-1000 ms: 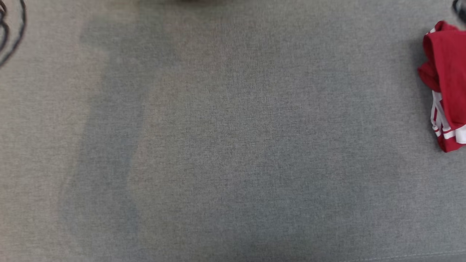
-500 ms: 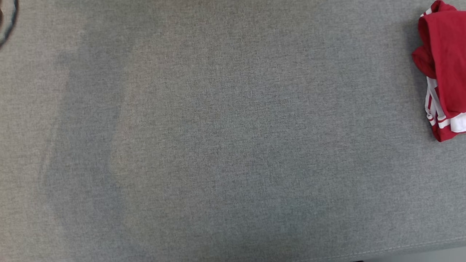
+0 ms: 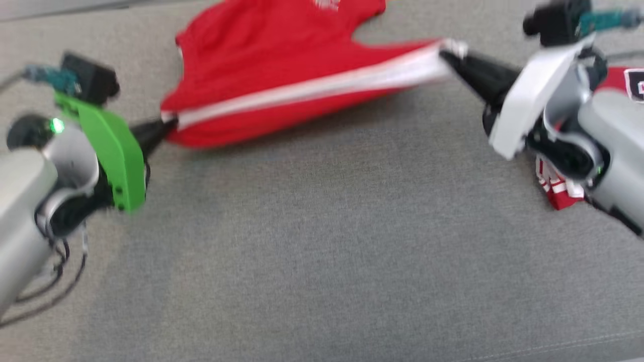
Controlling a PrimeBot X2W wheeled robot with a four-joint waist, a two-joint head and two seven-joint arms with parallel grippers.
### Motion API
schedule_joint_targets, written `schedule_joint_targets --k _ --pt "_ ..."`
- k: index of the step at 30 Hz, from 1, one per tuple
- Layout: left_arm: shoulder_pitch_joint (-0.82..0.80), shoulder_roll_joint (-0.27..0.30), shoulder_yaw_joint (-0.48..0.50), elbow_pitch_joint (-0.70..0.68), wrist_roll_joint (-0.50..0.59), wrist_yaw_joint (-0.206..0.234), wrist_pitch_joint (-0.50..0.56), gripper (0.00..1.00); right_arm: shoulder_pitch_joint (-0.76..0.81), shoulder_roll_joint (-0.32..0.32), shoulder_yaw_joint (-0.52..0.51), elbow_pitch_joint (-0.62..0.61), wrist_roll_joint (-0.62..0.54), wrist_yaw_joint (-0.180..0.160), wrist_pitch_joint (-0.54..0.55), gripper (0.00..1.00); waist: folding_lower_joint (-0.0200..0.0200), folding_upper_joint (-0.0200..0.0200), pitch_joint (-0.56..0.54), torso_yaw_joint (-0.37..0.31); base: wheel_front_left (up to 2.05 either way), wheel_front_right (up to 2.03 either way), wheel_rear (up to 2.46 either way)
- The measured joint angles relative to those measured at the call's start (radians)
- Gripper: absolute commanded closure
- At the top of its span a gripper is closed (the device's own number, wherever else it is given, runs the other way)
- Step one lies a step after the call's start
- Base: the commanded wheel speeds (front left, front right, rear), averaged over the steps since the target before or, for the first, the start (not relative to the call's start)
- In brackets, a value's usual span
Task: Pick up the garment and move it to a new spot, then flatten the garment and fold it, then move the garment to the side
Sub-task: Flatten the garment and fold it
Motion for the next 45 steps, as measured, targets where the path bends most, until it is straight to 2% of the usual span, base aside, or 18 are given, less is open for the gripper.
schedule_joint_targets --k 4,7,13,18,22,27,29,34,41,45 --pt "0.107 0.068 -0.033 -0.111 -0.098 0.000 0.083 1.00 0.121 -0.063 0.059 -0.041 0.065 0.000 0.077 1.00 -0.0001 0.0000 -0.085 -0.002 0.00 0.00 0.00" --pt "0.181 0.107 -0.048 -0.193 -0.166 -0.002 0.144 1.00 0.216 -0.104 0.088 -0.098 0.162 0.000 0.145 1.00 -0.0001 0.0000 -0.144 -0.001 0.00 0.00 0.00" --pt "0.324 0.184 -0.074 -0.351 -0.276 0.002 0.285 1.00 0.345 -0.209 0.141 -0.188 0.253 0.001 0.287 1.00 -0.0001 0.0000 -0.247 0.001 0.00 0.00 0.00" --pt "0.389 0.216 -0.079 -0.457 -0.358 0.033 0.366 1.00 0.385 -0.290 0.155 -0.238 0.278 0.001 0.387 1.00 -0.0001 0.0000 -0.299 0.003 0.00 0.00 0.00" --pt "0.389 0.231 -0.069 -0.495 -0.383 0.051 0.378 1.00 0.382 -0.309 0.131 -0.267 0.286 0.001 0.405 1.00 -0.0001 0.0000 -0.300 0.008 0.00 0.00 0.00" --pt "0.330 0.226 -0.026 -0.495 -0.445 0.063 0.428 1.00 0.309 -0.311 0.075 -0.274 0.288 0.001 0.434 1.00 -0.0001 0.0000 -0.260 0.015 0.00 0.00 0.00" --pt "0.288 0.213 0.009 -0.468 -0.505 0.063 0.462 1.00 0.247 -0.309 0.045 -0.264 0.289 0.001 0.461 1.00 -0.0001 0.0000 -0.233 0.020 0.00 0.00 0.00" --pt "0.192 0.179 0.068 -0.404 -0.602 0.059 0.543 1.00 0.109 -0.282 -0.001 -0.187 0.295 0.001 0.582 1.00 -0.0001 0.0000 -0.153 0.046 0.00 0.00 0.00" --pt "0.091 0.106 0.119 -0.307 -0.659 0.063 0.598 1.00 -0.093 -0.179 -0.038 0.014 0.308 0.001 0.749 1.00 -0.0001 0.0000 -0.031 0.110 0.00 0.00 0.00" --pt "0.052 0.062 0.133 -0.243 -0.670 0.063 0.615 1.00 -0.192 -0.091 -0.040 0.148 0.278 0.001 0.817 1.00 0.0000 0.0000 0.032 0.152 0.00 0.00 0.00"
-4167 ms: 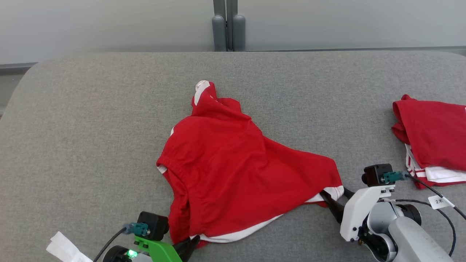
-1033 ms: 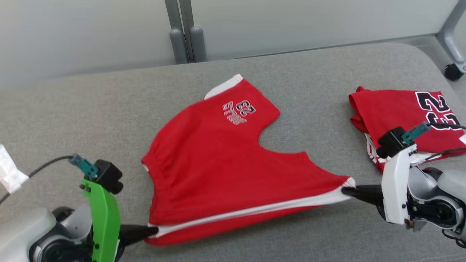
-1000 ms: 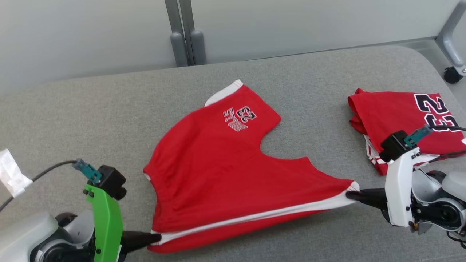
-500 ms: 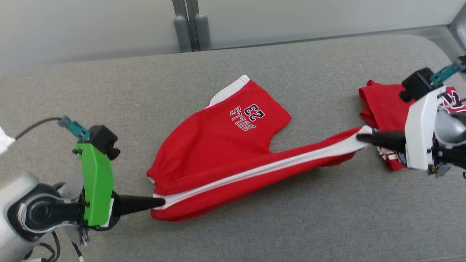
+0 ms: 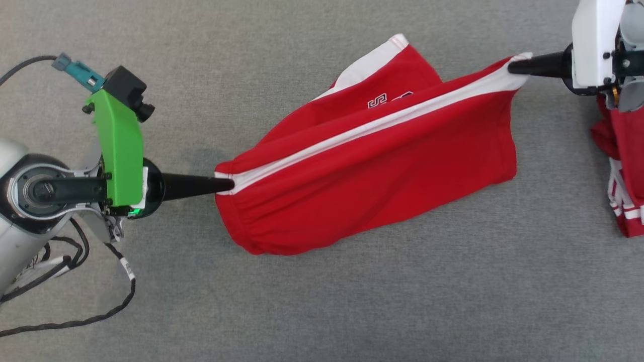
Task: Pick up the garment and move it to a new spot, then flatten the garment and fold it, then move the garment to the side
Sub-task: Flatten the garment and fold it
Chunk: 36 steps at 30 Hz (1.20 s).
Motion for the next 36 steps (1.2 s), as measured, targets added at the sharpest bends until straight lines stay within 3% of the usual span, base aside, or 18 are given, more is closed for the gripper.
schedule_joint_targets --k 6,14,15,16,17,18,19,24,29,36 --pt "-0.051 -0.059 0.014 0.087 0.001 -0.014 0.017 1.00 -0.139 0.132 -0.018 0.190 -0.052 0.000 0.031 1.00 0.0000 0.0000 0.093 0.073 0.00 0.00 0.00" --pt "-0.087 -0.128 0.034 0.165 0.011 -0.039 0.007 1.00 -0.208 0.215 -0.026 0.327 -0.104 0.000 0.030 1.00 0.0000 0.0000 0.182 0.142 0.00 0.00 0.00" --pt "-0.087 -0.136 0.033 0.171 0.014 -0.040 0.007 0.63 -0.209 0.221 -0.023 0.337 -0.110 0.000 0.030 1.00 0.0000 0.0000 0.190 0.150 0.00 0.00 0.00" --pt "-0.087 -0.139 0.032 0.177 0.017 -0.041 0.007 0.51 -0.209 0.227 -0.022 0.342 -0.113 0.000 0.030 1.00 0.0000 0.0000 0.196 0.155 0.00 0.00 0.00" --pt "-0.087 -0.143 0.031 0.185 0.019 -0.044 0.007 0.08 -0.209 0.233 -0.022 0.347 -0.117 -0.001 0.029 0.87 0.0001 0.0000 0.203 0.161 0.00 0.00 0.00" --pt "-0.087 -0.148 0.032 0.192 0.019 -0.049 0.007 0.00 -0.208 0.240 -0.022 0.350 -0.118 -0.001 0.025 0.73 0.0001 0.0000 0.208 0.165 0.00 0.00 0.00" --pt "-0.087 -0.151 0.033 0.195 0.021 -0.049 0.007 0.00 -0.207 0.245 -0.024 0.350 -0.118 -0.001 0.017 0.03 0.0001 0.0000 0.211 0.168 0.00 0.00 0.00" --pt "-0.087 -0.153 0.038 0.205 0.040 -0.057 0.008 0.00 -0.187 0.256 -0.034 0.334 -0.118 -0.001 -0.024 0.00 0.0001 0.0000 0.199 0.167 0.00 0.00 0.00" --pt "-0.084 -0.119 0.052 0.196 0.068 -0.059 -0.014 0.00 -0.152 0.251 -0.060 0.277 -0.112 -0.001 -0.109 0.00 0.0001 0.0000 0.159 0.152 0.00 0.00 0.00" --pt "-0.040 -0.072 0.090 0.123 0.170 -0.062 -0.160 0.00 -0.067 0.207 -0.101 0.133 -0.118 -0.001 -0.346 0.00 0.0000 0.0000 0.084 0.129 0.00 0.00 0.00"
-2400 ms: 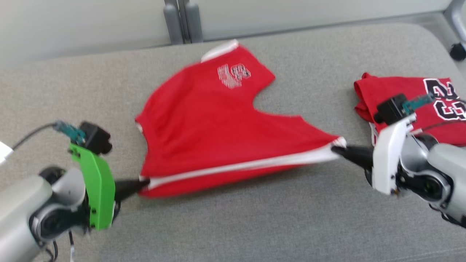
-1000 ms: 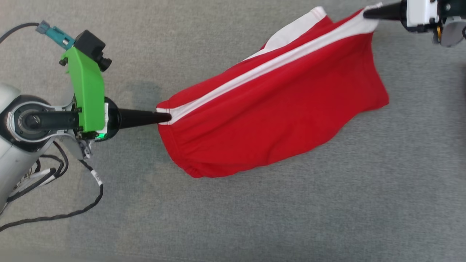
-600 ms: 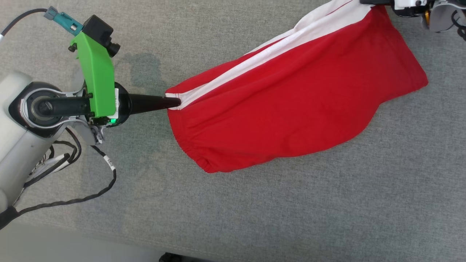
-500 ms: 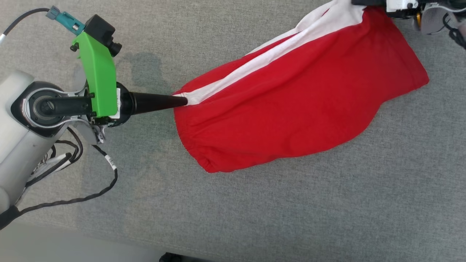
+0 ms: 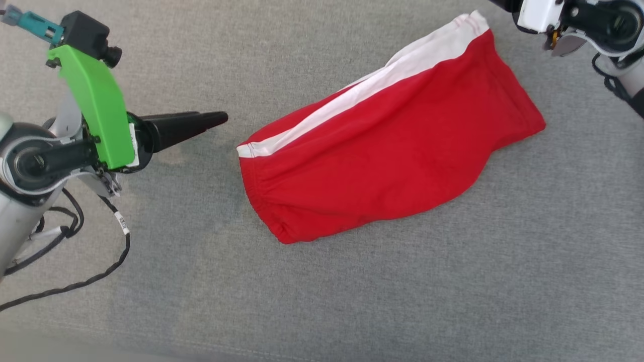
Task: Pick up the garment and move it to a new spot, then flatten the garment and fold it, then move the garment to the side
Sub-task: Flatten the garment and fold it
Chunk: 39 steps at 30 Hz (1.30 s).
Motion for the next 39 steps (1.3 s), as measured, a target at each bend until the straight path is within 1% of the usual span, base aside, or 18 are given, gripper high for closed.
schedule_joint_targets --k 3,5,7,9,11,15,16,18,20,22,24,25,27,30,33,34,36,39 --pt "0.033 0.014 0.021 -0.032 0.082 0.000 -0.122 0.00 0.062 -0.018 -0.016 -0.051 -0.005 0.000 -0.131 0.00 0.0000 0.0000 -0.036 -0.008 0.00 0.00 0.00" --pt "0.064 0.027 0.041 -0.045 0.137 0.000 -0.233 0.00 0.111 -0.035 -0.020 -0.064 -0.034 0.000 -0.245 0.00 0.0000 0.0000 -0.067 -0.013 0.00 0.00 0.00" --pt "0.088 0.030 0.054 -0.047 0.189 0.000 -0.326 0.00 0.148 -0.041 -0.027 -0.076 -0.042 0.000 -0.334 0.00 -0.0001 0.0000 -0.089 -0.016 0.00 0.00 0.00" --pt "0.124 0.038 0.058 -0.058 0.236 0.000 -0.414 0.00 0.189 -0.051 -0.012 -0.111 -0.083 0.000 -0.435 0.00 0.0000 0.0000 -0.117 -0.019 0.00 0.00 0.00" --pt "0.165 0.043 0.070 -0.072 0.289 0.005 -0.517 0.00 0.240 -0.050 -0.008 -0.113 -0.084 0.000 -0.513 0.00 -0.0001 0.0000 -0.140 -0.022 0.00 0.00 0.00" --pt "0.244 0.054 0.087 -0.103 0.420 0.080 -0.744 0.00 0.328 -0.070 0.009 -0.066 -0.095 0.000 -0.619 0.00 -0.0001 0.0000 -0.184 -0.020 0.00 0.00 0.00" --pt "0.268 0.052 0.080 -0.119 0.461 0.093 -0.792 0.00 0.348 -0.071 0.016 -0.057 -0.090 0.000 -0.628 0.00 -0.0001 0.0000 -0.192 -0.017 0.00 0.00 0.00" --pt "0.321 0.032 0.086 -0.141 0.492 0.133 -0.893 0.00 0.384 -0.065 0.024 -0.044 -0.077 0.000 -0.658 0.00 -0.0001 0.0000 -0.204 -0.006 0.00 0.00 0.00" --pt "0.381 0.017 0.095 -0.163 0.553 0.185 -0.939 0.00 0.409 -0.063 0.037 -0.009 -0.077 0.000 -0.678 0.00 0.0000 0.0000 -0.213 0.008 0.00 0.00 0.00" --pt "0.444 -0.021 0.137 -0.189 0.584 0.229 -0.952 0.00 0.426 -0.065 0.047 0.030 -0.072 0.000 -0.684 0.00 -0.0001 0.0000 -0.219 0.022 0.00 0.00 0.00" --pt "0.515 -0.079 0.222 -0.221 0.649 0.264 -0.954 0.00 0.436 -0.066 0.054 0.067 -0.061 0.000 -0.680 0.00 -0.0001 0.0000 -0.222 0.037 0.00 0.00 0.00" --pt "0.556 -0.116 0.277 -0.241 0.683 0.276 -0.955 0.00 0.438 -0.067 0.058 0.089 -0.050 0.000 -0.669 0.00 -0.0001 0.0000 -0.223 0.047 0.00 0.00 0.00" --pt "0.642 -0.177 0.340 -0.267 0.738 0.276 -0.956 0.00 0.438 -0.072 0.067 0.123 -0.038 0.000 -0.639 0.00 -0.0001 0.0000 -0.221 0.064 0.00 0.00 0.00" --pt "0.750 -0.276 0.408 -0.285 0.820 0.244 -0.956 0.00 0.436 -0.085 0.079 0.187 -0.010 0.000 -0.569 0.00 -0.0001 0.0001 -0.213 0.098 0.00 0.00 0.00" --pt "0.789 -0.340 0.454 -0.293 0.922 0.212 -0.956 0.00 0.425 -0.103 0.087 0.244 0.013 0.000 -0.498 0.00 -0.0001 0.0000 -0.203 0.135 0.00 0.00 0.00" --pt "0.799 -0.353 0.461 -0.292 0.955 0.205 -0.956 0.00 0.422 -0.104 0.086 0.252 0.026 0.000 -0.478 0.00 0.0000 0.0001 -0.200 0.145 0.00 0.00 0.00" --pt "0.829 -0.403 0.495 -0.286 1.002 0.182 -0.956 0.00 0.418 -0.102 0.095 0.272 0.036 0.000 -0.430 0.00 0.0000 0.0000 -0.192 0.172 0.00 0.00 0.00" --pt "0.863 -0.450 0.528 -0.267 1.082 0.153 -0.956 0.00 0.415 -0.098 0.099 0.301 0.064 0.000 -0.364 0.00 -0.0001 0.0000 -0.182 0.205 0.00 0.00 0.00"
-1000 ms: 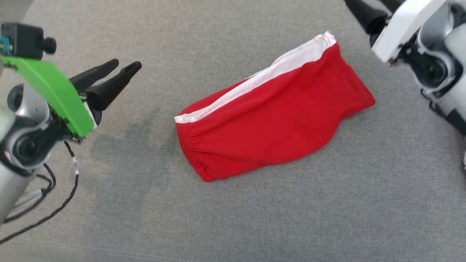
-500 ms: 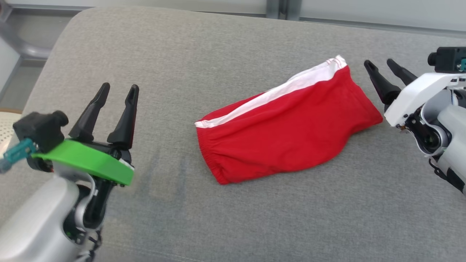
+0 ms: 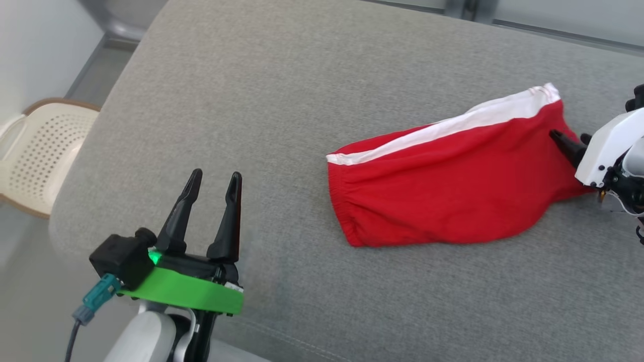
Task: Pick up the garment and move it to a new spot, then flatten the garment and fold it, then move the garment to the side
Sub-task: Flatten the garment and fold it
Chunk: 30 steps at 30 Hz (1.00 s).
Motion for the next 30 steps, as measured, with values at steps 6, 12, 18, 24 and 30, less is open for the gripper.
schedule_joint_targets --k 6,12,18,24,30 --pt "0.055 -0.096 0.070 0.049 0.079 -0.071 0.000 0.00 0.001 0.015 0.003 0.045 0.044 0.000 0.091 0.00 0.0000 0.0000 0.010 0.046 0.00 0.00 0.00" --pt "0.059 -0.141 0.110 0.092 0.129 -0.116 0.000 0.00 0.002 0.022 -0.001 0.034 0.058 0.000 0.107 1.00 0.0000 0.0000 0.012 0.048 0.00 0.00 0.00" --pt "0.058 -0.156 0.124 0.127 0.176 -0.140 0.000 0.00 0.009 0.048 -0.002 -0.012 0.055 0.000 0.028 1.00 0.0000 0.0000 0.006 0.021 0.00 0.00 0.00" --pt "0.060 -0.163 0.141 0.148 0.195 -0.147 0.000 0.00 0.033 0.046 -0.016 -0.061 0.050 0.000 -0.083 1.00 0.0000 0.0000 -0.018 -0.027 0.00 0.00 0.00" --pt "0.066 -0.167 0.151 0.147 0.211 -0.150 0.000 0.00 0.081 0.030 -0.047 -0.123 0.080 0.000 -0.169 1.00 0.0000 0.0000 -0.043 -0.103 0.00 0.00 0.00"
